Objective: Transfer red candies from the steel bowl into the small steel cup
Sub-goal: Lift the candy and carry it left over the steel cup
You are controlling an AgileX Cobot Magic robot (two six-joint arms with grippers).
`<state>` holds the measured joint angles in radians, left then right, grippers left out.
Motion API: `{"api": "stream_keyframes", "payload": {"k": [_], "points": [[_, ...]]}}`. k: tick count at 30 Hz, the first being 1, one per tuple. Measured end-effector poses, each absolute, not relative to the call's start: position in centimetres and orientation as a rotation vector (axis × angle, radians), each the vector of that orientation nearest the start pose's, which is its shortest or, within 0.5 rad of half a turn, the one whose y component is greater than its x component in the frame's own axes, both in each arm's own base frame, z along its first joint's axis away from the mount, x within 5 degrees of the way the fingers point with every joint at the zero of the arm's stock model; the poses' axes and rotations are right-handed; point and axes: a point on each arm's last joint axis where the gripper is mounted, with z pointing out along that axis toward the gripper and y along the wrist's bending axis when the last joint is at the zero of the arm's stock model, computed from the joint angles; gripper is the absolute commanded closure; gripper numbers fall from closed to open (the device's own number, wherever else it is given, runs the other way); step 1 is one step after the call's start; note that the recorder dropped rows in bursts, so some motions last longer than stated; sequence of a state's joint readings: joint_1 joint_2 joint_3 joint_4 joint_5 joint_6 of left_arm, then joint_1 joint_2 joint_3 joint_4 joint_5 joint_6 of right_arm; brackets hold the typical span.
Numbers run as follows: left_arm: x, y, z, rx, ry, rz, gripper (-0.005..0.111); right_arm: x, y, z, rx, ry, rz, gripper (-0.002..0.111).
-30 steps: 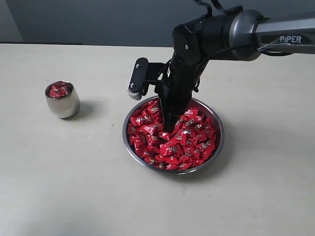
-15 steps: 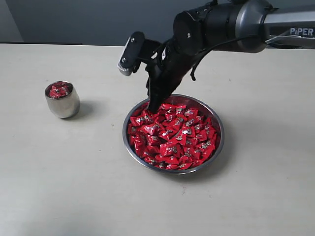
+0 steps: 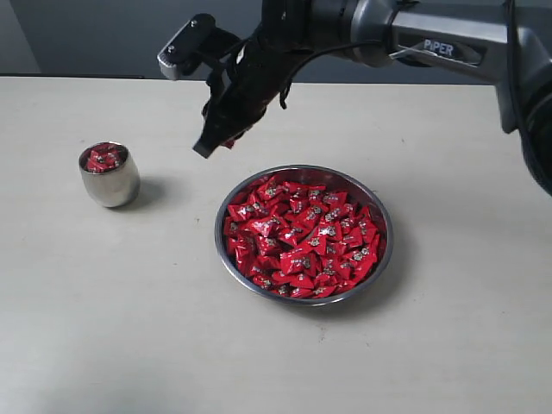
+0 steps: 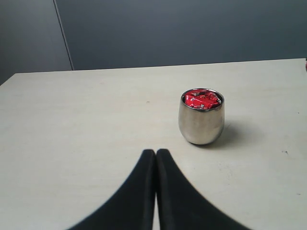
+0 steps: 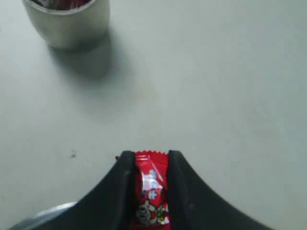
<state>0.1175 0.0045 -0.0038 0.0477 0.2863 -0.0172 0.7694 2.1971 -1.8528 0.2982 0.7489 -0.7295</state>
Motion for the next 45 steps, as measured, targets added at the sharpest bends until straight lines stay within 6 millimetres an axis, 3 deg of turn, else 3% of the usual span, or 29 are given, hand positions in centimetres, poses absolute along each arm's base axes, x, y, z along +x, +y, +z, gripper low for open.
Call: {"api": "stream_keyframes", "payload": {"k": [8, 18, 29, 34, 41, 45], "points": [[5.4, 0.8, 18.8, -0.089, 1.769, 0.118, 0.106, 35.8, 39.0, 23.9, -1.421, 1.945, 0.604, 0.109], [5.4, 0.8, 18.8, -0.089, 1.769, 0.118, 0.106, 36.1, 41.5, 22.8, -1.349, 1.961, 0.862, 0.109], [5.4, 0.8, 18.8, -0.089, 1.769, 0.118, 0.106, 34.5, 45.0, 21.4, -1.211, 1.947, 1.092, 0.109], [5.4, 0.8, 18.8, -0.089, 1.769, 0.118, 0.106, 34.4, 45.7, 19.9, -1.145, 1.98, 1.15, 0.109], [5.4, 0.8, 18.8, -0.089, 1.769, 0.118, 0.106, 34.7, 46.1, 19.8, -1.029, 1.978, 1.202, 0.109], [5.4, 0.8, 18.8, -0.089, 1.769, 0.118, 0.106, 34.9, 46.3, 18.9, -0.997, 1.997, 1.22, 0.109]]}}
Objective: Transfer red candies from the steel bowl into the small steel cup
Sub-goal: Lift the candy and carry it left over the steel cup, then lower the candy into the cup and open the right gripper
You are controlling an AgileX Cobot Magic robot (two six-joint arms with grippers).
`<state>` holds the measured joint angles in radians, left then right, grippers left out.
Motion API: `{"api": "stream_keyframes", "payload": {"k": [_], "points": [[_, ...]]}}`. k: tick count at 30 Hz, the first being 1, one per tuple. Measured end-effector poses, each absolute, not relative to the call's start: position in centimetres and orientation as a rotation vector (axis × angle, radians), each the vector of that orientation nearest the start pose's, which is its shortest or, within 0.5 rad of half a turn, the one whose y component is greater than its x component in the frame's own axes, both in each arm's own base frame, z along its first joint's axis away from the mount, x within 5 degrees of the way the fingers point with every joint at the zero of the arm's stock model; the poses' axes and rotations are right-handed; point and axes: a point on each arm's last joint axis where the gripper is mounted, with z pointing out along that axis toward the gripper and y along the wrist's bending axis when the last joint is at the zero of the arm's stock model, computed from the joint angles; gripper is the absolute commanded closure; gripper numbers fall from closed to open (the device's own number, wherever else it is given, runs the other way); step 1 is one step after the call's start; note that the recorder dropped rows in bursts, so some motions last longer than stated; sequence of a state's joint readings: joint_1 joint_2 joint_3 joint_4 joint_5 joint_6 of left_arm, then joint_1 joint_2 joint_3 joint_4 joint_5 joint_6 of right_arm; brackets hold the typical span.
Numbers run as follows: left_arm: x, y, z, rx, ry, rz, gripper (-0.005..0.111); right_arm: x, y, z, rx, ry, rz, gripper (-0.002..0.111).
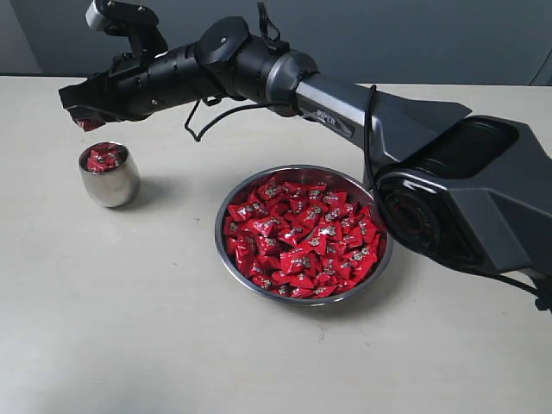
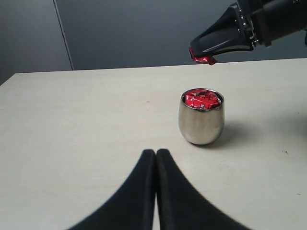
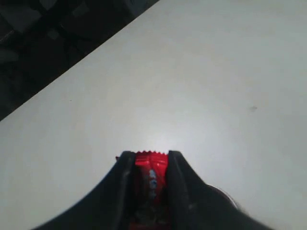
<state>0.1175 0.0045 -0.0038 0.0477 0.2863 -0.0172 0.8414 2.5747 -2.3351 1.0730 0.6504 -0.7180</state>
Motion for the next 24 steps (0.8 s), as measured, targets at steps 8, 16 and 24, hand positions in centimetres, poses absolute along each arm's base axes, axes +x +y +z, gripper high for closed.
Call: {"api": "stream_keyframes", "payload": {"k": [8, 16, 24], "points": [[5.4, 0.8, 18.8, -0.089, 1.769, 0.118, 0.106, 35.0, 46.9, 17.1, -0.931, 2.017, 1.21, 0.109], [5.4, 0.8, 18.8, -0.089, 1.769, 0.118, 0.106, 35.2, 46.9, 16.5, -0.912, 2.027, 1.209, 0.109], [5.4, 0.8, 18.8, -0.089, 1.769, 0.118, 0.106, 35.2, 46.9, 15.9, -0.925, 2.037, 1.196, 0.109]]}}
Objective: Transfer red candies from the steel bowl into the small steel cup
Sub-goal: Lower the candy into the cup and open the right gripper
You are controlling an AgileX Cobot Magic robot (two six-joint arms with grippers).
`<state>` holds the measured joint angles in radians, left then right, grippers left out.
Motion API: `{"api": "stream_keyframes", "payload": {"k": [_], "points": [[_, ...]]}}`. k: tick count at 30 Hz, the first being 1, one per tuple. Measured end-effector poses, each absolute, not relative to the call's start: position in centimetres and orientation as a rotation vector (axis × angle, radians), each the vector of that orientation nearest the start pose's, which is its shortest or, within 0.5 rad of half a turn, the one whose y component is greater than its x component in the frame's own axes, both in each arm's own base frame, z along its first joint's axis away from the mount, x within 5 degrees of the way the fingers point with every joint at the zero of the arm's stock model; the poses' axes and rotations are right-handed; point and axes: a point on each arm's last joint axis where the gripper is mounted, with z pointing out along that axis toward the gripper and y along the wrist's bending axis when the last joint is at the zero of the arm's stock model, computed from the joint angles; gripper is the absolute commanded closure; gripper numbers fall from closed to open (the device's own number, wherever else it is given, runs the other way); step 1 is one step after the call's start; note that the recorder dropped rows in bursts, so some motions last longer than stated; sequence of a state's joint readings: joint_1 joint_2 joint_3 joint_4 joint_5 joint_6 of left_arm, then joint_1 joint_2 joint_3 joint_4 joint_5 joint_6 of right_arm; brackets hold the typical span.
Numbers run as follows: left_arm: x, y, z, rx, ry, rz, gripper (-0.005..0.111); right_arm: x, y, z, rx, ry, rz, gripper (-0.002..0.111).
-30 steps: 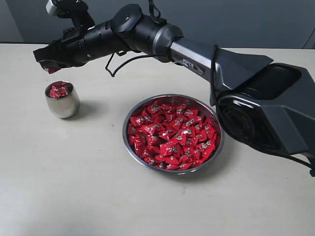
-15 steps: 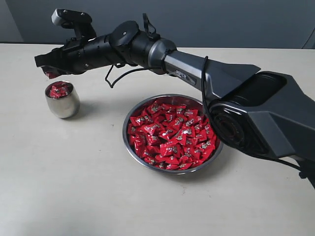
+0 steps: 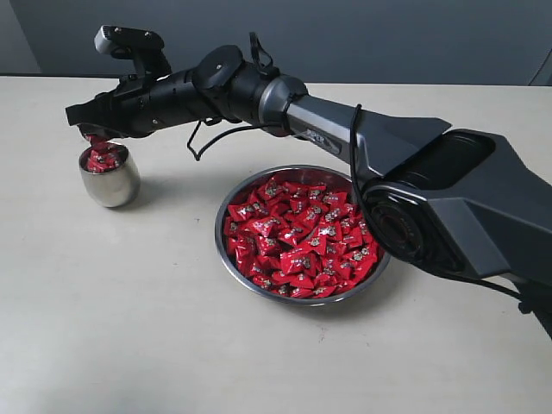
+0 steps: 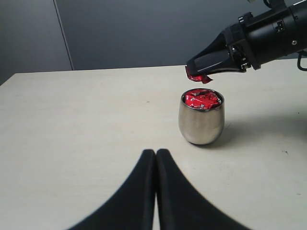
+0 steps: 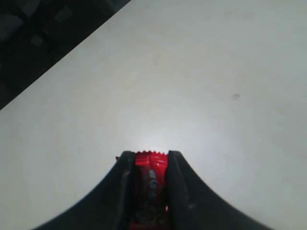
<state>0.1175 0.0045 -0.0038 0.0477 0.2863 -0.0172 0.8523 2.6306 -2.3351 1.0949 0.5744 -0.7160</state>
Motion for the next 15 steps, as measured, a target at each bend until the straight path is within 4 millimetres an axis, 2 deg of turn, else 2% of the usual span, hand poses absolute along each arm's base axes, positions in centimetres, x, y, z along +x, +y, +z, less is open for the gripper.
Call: {"api": "stream_keyframes", "payload": {"k": [15], "points": [[5.43, 0.77, 18.83, -0.089, 1.769, 0.118, 0.106, 35.03, 46.8, 15.57, -0.971, 2.062, 1.167, 0.109]]}}
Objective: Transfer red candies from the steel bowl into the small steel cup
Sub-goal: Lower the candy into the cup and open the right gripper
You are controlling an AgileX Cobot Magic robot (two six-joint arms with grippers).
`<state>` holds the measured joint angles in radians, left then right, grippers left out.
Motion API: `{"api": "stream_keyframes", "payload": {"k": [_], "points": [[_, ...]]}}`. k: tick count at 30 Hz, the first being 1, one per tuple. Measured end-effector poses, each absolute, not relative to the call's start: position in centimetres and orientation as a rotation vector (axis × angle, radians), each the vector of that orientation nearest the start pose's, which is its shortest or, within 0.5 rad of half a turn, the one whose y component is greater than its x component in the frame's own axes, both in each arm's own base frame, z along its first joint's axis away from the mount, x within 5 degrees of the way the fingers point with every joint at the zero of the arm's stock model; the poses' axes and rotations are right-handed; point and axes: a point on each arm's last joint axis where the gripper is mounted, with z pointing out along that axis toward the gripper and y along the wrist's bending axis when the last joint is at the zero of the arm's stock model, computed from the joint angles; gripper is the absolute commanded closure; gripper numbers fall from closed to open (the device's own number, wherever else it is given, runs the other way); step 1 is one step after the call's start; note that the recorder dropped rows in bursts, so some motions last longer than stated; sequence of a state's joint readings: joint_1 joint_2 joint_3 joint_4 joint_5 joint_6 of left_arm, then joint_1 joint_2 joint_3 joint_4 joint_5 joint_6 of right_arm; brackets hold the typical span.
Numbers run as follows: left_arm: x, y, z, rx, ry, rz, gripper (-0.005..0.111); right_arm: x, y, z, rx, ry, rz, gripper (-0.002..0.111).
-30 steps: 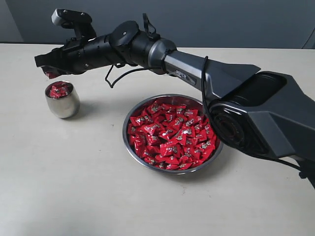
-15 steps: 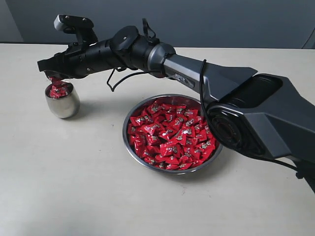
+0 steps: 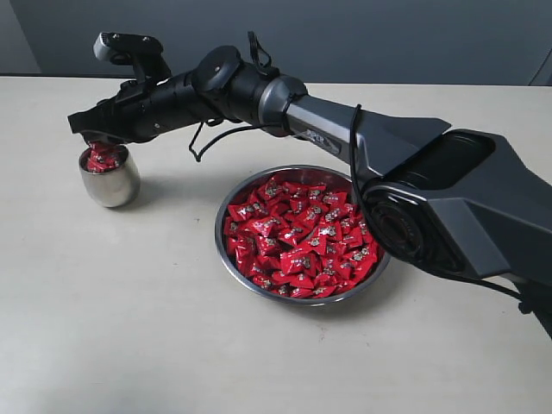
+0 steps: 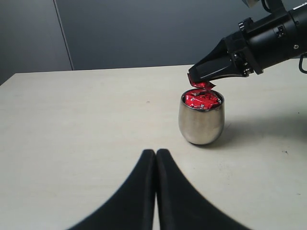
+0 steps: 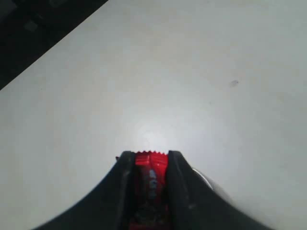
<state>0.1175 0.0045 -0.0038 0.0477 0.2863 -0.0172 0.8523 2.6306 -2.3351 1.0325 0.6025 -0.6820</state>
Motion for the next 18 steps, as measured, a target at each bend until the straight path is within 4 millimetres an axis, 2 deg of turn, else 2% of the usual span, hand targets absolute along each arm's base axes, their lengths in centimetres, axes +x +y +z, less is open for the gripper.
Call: {"api": "stream_keyframes", "payload": {"k": [18], "points": [[5.43, 0.77, 18.83, -0.089, 1.769, 0.118, 0.106, 35.03, 46.71, 15.4, -0.998, 2.066, 1.139, 0.109]]}}
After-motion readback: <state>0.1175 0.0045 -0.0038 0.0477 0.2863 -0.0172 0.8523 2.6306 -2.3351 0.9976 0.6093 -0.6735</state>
